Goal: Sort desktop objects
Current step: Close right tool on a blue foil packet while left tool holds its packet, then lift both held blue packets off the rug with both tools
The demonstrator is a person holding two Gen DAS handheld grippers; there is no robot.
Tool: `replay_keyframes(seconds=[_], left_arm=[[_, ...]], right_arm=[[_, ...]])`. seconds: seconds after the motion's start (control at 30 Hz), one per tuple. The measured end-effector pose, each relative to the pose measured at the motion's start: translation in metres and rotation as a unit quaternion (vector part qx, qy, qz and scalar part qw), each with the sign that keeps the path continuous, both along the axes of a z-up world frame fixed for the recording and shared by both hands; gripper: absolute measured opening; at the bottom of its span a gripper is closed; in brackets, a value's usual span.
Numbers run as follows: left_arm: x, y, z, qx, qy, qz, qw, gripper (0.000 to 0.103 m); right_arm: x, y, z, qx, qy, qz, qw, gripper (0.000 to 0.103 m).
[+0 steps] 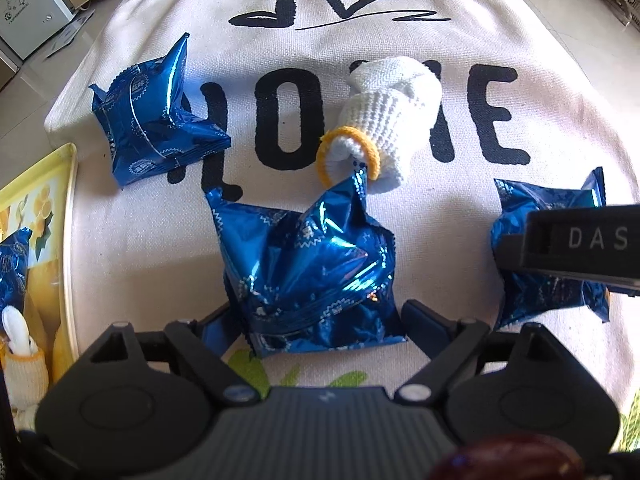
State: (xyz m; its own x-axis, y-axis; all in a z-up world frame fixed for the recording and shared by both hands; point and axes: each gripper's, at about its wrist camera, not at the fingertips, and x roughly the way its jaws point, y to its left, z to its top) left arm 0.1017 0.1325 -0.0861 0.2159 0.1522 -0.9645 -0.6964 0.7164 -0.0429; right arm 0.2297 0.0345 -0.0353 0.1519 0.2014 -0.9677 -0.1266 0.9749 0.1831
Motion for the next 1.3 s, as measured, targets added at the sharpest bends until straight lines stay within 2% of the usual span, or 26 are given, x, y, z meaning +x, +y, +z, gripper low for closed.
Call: replay_keyframes(seconds=[0.1, 0.2, 0.47, 0.6, 0.8, 0.87, 1.0, 1.13, 1.23, 1.3], left_arm=[[-0.001, -0.001, 0.011, -0.006, -0.021, -0.001, 0.9998, 0.085], [-0.003, -0.001, 0.022, 0.005, -0.034, -0.002, 0.9994, 0.085], [0.002, -0.008, 0.030, 0.016, -0.035, -0.007, 0.9992, 0.084], [0.003, -0.016, 0.037, 0.021, -0.041, -0.009, 0.9989, 0.075], [-0.003, -0.022, 0.045, 0.032, -0.046, -0.011, 0.9984, 0.076], [-0.005, -0.022, 0.042, 0.030, -0.042, -0.008, 0.9986, 0.078], [-0.010, -0.012, 0.032, 0.012, -0.032, 0.019, 0.9992, 0.091], [-0.013, 0.002, 0.022, -0.015, -0.032, 0.043, 0.9984, 0.099], [-0.018, 0.004, 0.017, -0.031, -0.027, 0.048, 0.9980, 0.099], [-0.022, 0.003, 0.017, -0.027, -0.019, 0.044, 0.9985, 0.100]], right_arm=[[0.001, -0.002, 0.007, 0.015, -0.014, -0.001, 1.000, 0.068], [0.006, -0.004, 0.017, 0.020, -0.032, -0.004, 0.999, 0.068], [0.010, -0.011, 0.028, 0.026, -0.044, -0.027, 0.998, 0.068], [0.008, -0.020, 0.037, 0.031, -0.045, -0.035, 0.998, 0.068], [0.003, -0.028, 0.051, 0.031, -0.056, -0.039, 0.997, 0.068], [0.001, -0.028, 0.052, 0.032, -0.055, -0.039, 0.997, 0.068], [0.000, -0.025, 0.044, 0.034, -0.038, -0.034, 0.998, 0.068], [0.001, -0.024, 0.038, 0.043, -0.025, -0.038, 0.998, 0.068], [0.003, -0.022, 0.036, 0.046, -0.026, -0.034, 0.998, 0.068], [0.005, -0.022, 0.033, 0.046, -0.021, -0.034, 0.998, 0.068]])
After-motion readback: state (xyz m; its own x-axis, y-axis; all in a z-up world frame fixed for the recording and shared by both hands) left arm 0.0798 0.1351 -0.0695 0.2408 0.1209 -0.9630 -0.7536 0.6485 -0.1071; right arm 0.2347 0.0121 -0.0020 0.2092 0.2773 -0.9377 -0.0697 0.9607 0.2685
